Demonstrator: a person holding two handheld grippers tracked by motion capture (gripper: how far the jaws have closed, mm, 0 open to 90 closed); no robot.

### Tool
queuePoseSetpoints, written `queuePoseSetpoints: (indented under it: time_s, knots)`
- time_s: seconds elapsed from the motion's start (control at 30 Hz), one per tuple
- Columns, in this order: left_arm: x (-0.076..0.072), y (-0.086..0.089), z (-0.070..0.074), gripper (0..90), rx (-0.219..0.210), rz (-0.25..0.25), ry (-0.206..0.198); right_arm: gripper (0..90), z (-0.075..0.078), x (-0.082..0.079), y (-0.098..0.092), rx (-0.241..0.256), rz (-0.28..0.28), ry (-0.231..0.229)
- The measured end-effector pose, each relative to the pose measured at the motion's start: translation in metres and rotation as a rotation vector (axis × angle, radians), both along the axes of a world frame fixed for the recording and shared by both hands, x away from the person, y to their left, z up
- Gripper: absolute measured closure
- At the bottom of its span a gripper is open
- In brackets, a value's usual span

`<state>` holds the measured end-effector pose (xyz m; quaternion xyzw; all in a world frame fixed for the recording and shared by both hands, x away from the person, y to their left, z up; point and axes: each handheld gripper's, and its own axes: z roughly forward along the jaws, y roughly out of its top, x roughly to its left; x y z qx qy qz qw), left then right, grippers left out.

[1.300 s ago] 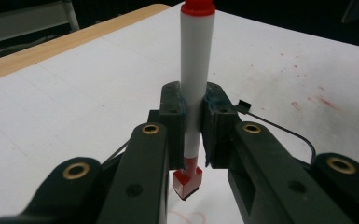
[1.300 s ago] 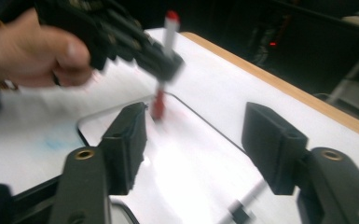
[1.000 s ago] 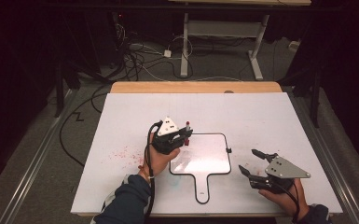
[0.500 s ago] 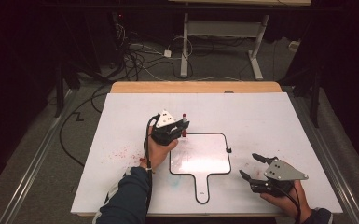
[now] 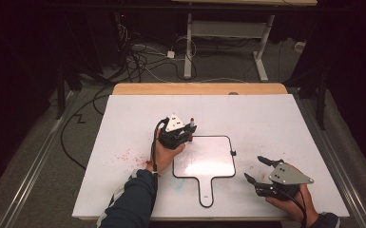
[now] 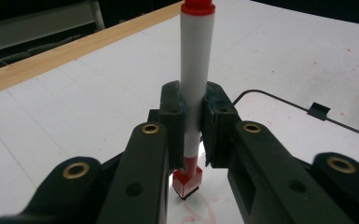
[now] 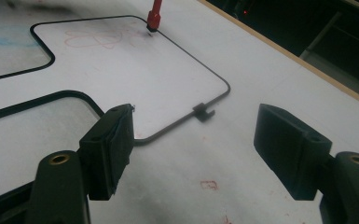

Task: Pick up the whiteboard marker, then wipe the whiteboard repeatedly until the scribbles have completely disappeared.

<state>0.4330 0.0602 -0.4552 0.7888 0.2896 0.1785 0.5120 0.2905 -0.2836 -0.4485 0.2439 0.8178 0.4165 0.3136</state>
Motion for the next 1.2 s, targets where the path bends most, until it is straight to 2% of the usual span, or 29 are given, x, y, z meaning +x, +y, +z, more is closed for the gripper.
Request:
queuePoseSetpoints:
  time_s: [0.1, 0.2, 0.5, 0.9, 1.07, 1.2]
  knots:
    - [0.0011, -0.0002, -0.0021, 78.5, 0.013, 0.009, 0.005, 29.5, -0.0005, 0.0006, 0.0009, -0.002, 0.0, 0.001]
    - [0.0018, 0.0001, -0.0045, 78.5, 0.009, 0.005, 0.013, 29.6, -0.0009, 0.0026, 0.0013, -0.004, 0.0, 0.006]
    - [0.0002, 0.0002, -0.0037, 78.6, 0.024, 0.011, 0.017, 29.7, -0.0005, 0.0038, 0.002, -0.011, -0.003, 0.002]
    - [-0.0037, -0.0019, -0.0004, 78.7, 0.07, 0.007, 0.013, 29.3, -0.0009, 0.0043, 0.0034, -0.025, 0.003, 0.008]
    - [-0.0049, 0.0018, 0.0006, 78.9, 0.055, 0.017, 0.045, 29.2, -0.0002, 0.0067, 0.0045, -0.021, 0.009, 0.008]
    - [-0.0073, 0.0019, 0.002, 78.9, 0.064, 0.009, 0.046, 29.1, -0.0002, 0.0054, 0.0047, -0.025, 0.016, 0.006]
